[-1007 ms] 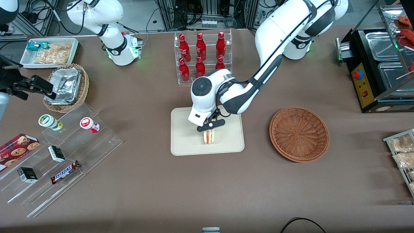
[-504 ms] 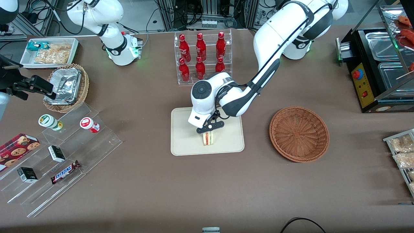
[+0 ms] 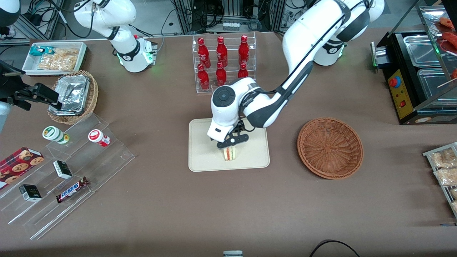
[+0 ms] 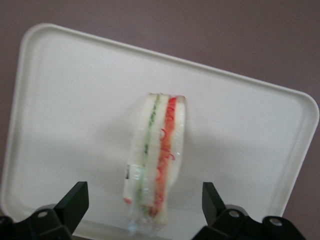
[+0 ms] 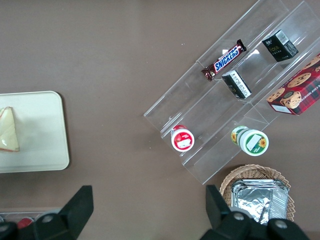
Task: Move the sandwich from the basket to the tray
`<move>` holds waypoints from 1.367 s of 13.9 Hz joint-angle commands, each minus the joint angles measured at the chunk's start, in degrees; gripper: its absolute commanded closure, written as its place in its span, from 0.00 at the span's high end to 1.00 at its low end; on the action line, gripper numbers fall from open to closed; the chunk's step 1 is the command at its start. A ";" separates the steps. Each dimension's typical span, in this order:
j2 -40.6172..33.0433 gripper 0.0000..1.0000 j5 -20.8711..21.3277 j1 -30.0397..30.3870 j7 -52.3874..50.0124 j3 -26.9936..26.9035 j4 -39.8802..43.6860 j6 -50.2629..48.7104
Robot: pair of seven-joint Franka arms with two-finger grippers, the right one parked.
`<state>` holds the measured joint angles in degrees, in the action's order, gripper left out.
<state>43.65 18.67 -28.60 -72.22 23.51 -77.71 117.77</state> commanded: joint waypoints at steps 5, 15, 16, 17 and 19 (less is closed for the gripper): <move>-10.14 1.00 -8.36 8.11 4.98 -0.13 -2.53 -14.21; -24.48 1.00 -8.47 23.85 23.86 -0.13 -17.73 -18.63; -25.27 1.00 -8.56 24.73 25.36 -0.13 -18.44 -18.63; -25.80 1.00 -8.56 26.04 26.51 -0.13 -18.97 -18.63; -28.34 1.00 -9.26 28.68 30.54 -0.04 -20.63 -18.89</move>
<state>19.68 10.86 -2.45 -45.54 23.14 -94.55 98.57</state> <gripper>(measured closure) 0.000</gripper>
